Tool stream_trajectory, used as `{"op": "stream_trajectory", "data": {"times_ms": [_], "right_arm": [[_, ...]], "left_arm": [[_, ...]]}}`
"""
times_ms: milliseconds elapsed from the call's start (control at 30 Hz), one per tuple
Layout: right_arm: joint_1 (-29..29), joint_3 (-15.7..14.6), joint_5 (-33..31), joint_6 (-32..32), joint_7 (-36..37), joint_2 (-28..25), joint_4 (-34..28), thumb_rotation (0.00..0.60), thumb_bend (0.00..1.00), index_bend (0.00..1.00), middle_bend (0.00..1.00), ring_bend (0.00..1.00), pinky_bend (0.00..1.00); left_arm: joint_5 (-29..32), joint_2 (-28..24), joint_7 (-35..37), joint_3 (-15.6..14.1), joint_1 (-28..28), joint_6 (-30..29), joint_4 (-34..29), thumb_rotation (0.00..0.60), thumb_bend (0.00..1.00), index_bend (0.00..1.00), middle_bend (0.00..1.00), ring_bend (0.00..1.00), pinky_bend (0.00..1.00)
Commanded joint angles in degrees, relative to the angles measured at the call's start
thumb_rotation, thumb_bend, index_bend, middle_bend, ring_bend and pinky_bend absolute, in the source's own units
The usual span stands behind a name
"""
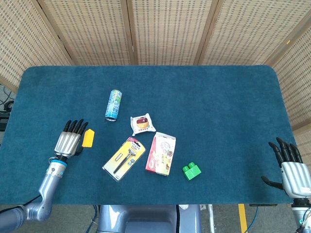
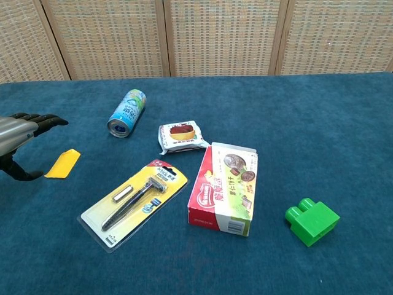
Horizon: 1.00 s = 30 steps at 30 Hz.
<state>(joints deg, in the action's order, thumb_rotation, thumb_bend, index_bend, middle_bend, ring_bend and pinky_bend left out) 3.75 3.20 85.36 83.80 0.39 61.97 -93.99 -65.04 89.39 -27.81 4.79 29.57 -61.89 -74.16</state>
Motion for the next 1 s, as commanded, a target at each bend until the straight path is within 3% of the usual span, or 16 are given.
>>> {"op": "stream_trajectory", "data": {"times_ms": [33, 1000], "right_arm": [[0.0, 0.0, 0.0, 0.1, 0.1, 0.0, 0.0, 0.6, 0.05, 0.08, 0.0, 0.0, 0.0], [-0.1, 0.1, 0.1, 0.2, 0.8, -0.2, 0.1, 0.6, 0.05, 0.08, 0.0, 0.0, 0.0]], "left_arm": [[0.2, 0.3, -0.2, 0.0, 0.0, 0.3, 0.4, 0.6, 0.32, 0.0, 0.0, 0.0, 0.0], [1.2, 4.0, -2.4, 0.4, 0.9, 2.0, 5.0, 0.6, 0.35, 0.0, 0.0, 0.0, 0.0]]}}
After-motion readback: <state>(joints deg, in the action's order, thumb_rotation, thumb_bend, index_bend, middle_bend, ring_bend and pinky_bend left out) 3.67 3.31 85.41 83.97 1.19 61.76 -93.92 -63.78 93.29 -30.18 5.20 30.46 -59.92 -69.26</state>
